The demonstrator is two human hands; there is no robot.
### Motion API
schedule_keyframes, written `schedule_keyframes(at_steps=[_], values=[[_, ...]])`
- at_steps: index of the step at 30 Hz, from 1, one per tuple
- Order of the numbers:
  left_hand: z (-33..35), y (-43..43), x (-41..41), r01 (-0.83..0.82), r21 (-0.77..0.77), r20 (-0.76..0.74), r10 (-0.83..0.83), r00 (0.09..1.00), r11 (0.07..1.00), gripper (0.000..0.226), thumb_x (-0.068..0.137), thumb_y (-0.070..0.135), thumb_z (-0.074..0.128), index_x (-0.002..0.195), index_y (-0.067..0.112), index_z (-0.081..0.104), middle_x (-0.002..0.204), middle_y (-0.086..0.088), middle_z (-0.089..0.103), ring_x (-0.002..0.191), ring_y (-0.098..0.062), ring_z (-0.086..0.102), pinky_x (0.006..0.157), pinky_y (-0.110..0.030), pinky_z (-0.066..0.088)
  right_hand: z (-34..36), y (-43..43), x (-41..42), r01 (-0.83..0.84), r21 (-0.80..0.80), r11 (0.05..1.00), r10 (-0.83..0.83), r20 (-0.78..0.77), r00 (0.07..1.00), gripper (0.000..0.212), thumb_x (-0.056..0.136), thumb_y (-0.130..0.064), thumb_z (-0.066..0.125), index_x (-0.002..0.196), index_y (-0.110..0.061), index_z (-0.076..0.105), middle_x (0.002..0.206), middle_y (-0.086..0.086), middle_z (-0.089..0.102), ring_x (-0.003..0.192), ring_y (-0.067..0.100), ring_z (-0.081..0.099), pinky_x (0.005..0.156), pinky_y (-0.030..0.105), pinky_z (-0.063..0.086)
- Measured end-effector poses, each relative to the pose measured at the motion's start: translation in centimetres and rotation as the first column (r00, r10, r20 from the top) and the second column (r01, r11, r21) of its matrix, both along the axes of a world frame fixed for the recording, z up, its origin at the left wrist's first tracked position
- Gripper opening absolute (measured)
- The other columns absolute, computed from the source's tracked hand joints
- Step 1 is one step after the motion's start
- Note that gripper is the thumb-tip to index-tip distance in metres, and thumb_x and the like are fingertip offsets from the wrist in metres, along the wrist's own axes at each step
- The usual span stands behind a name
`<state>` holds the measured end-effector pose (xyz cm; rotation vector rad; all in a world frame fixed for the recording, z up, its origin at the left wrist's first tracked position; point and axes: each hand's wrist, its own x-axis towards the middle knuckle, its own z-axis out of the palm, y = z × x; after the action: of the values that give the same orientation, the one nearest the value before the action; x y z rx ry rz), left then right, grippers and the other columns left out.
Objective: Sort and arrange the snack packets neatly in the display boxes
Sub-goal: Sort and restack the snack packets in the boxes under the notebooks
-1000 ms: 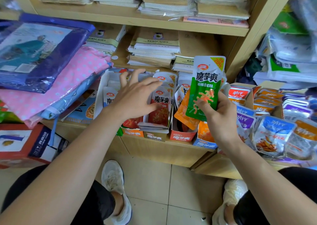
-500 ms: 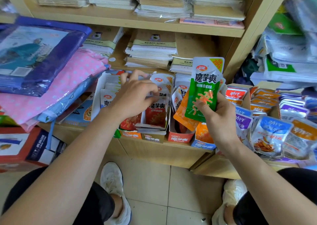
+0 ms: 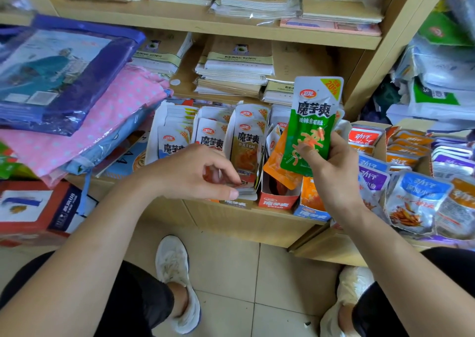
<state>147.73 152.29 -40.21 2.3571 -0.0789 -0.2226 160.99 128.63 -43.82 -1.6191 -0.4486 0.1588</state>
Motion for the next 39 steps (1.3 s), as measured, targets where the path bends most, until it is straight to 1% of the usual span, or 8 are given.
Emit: schedule_keyframes(at_steps=[7, 12, 17, 20, 24, 29, 36, 39], values=[[-0.2, -0.8, 0.4, 0.002, 0.193, 0.0, -0.001, 1.0, 0.981, 0.049, 0.063, 0.057, 0.088, 0.103, 0.042, 0.065, 0.102, 0.024, 0.059, 0.098, 0.0, 0.057, 0.078, -0.025, 0.048, 0.0, 0.0, 0.1, 0.009, 0.026, 1.0, -0.009, -0.015, 1.0, 0.016, 0.097, -0.009, 0.063, 0.113, -0.009, 0.066, 0.11, 0.0, 0.075, 0.105, 0.015, 0.071, 0.083, 0.037, 0.061], [-1.1, -1.5, 0.3, -0.076, 0.219, 0.131, 0.047, 0.99, 0.973, 0.026, 0.078, 0.042, 0.083, 0.102, 0.04, 0.073, 0.094, 0.024, 0.07, 0.087, 0.003, 0.063, 0.076, -0.033, 0.056, 0.6, 0.4, 0.5, 0.066, 0.177, 0.982, -0.025, -0.224, 0.974, 0.013, 0.096, -0.009, 0.064, 0.107, -0.006, 0.069, 0.098, 0.0, 0.077, 0.096, 0.018, 0.073, 0.076, 0.029, 0.058], [-0.5, -1.2, -0.1, -0.064, 0.159, 0.049, 0.057, 0.997, 0.985, 0.046, 0.073, 0.072, 0.066, 0.106, 0.042, 0.074, 0.097, 0.027, 0.071, 0.093, 0.004, 0.065, 0.08, -0.033, 0.056, 1.0, 0.1, 0.9, 0.213, 0.241, 0.947, -0.109, -0.384, 0.917, 0.006, 0.096, -0.017, 0.064, 0.1, -0.017, 0.069, 0.092, -0.007, 0.076, 0.091, 0.011, 0.073, 0.08, 0.04, 0.058], [0.3, -0.9, 0.3, -0.121, -0.012, 0.062, 0.122, 0.991, 0.993, 0.05, 0.072, 0.068, 0.061, 0.108, 0.036, 0.076, 0.097, 0.024, 0.072, 0.096, 0.002, 0.066, 0.077, -0.027, 0.05, 1.1, -0.4, 1.2, 0.273, 0.259, 0.926, -0.152, -0.406, 0.901, 0.005, 0.097, -0.018, 0.064, 0.097, -0.02, 0.069, 0.087, -0.009, 0.075, 0.089, 0.011, 0.073, 0.081, 0.042, 0.059], [0.8, -1.0, 0.3, -0.01, 0.123, -0.113, 0.024, 0.993, 0.992, 0.075, 0.059, 0.07, 0.084, 0.127, 0.046, 0.06, 0.108, 0.043, 0.057, 0.106, 0.018, 0.053, 0.083, -0.012, 0.044, 1.1, -0.6, 1.1, 0.255, 0.251, 0.934, -0.147, -0.382, 0.913, 0.007, 0.097, -0.02, 0.065, 0.094, -0.02, 0.071, 0.087, -0.008, 0.076, 0.086, 0.01, 0.073, 0.078, 0.042, 0.057], [-0.5, -2.2, 0.2, -0.157, 0.255, 0.14, 0.124, 0.982, 0.954, 0.014, 0.088, 0.044, 0.074, 0.096, 0.033, 0.078, 0.076, 0.02, 0.068, 0.074, 0.002, 0.062, 0.064, -0.025, 0.044, 1.0, -0.9, 0.8, 0.236, 0.207, 0.949, -0.152, -0.358, 0.921, 0.008, 0.095, -0.026, 0.067, 0.093, -0.021, 0.072, 0.094, -0.003, 0.077, 0.088, 0.015, 0.073, 0.074, 0.043, 0.053], [-0.3, -2.1, -0.4, -0.431, 0.098, 0.348, 0.375, 0.859, 0.897, 0.037, 0.097, 0.036, 0.064, 0.061, 0.027, 0.067, 0.052, 0.011, 0.056, 0.054, -0.01, 0.053, 0.051, -0.031, 0.028, 1.1, -1.3, -0.1, 0.225, 0.212, 0.951, -0.149, -0.321, 0.935, 0.009, 0.097, -0.025, 0.066, 0.093, -0.021, 0.073, 0.09, -0.004, 0.077, 0.086, 0.016, 0.073, 0.071, 0.039, 0.055], [0.2, -1.7, -0.9, -0.519, 0.078, 0.445, 0.436, 0.782, 0.851, 0.046, 0.092, 0.054, 0.053, 0.076, 0.016, 0.075, 0.055, 0.008, 0.061, 0.056, -0.009, 0.057, 0.051, -0.038, 0.041, 1.2, -1.7, -0.3, 0.23, 0.202, 0.952, -0.161, -0.31, 0.937, 0.009, 0.097, -0.027, 0.065, 0.094, -0.021, 0.072, 0.09, -0.005, 0.077, 0.086, 0.016, 0.073, 0.068, 0.037, 0.053]])
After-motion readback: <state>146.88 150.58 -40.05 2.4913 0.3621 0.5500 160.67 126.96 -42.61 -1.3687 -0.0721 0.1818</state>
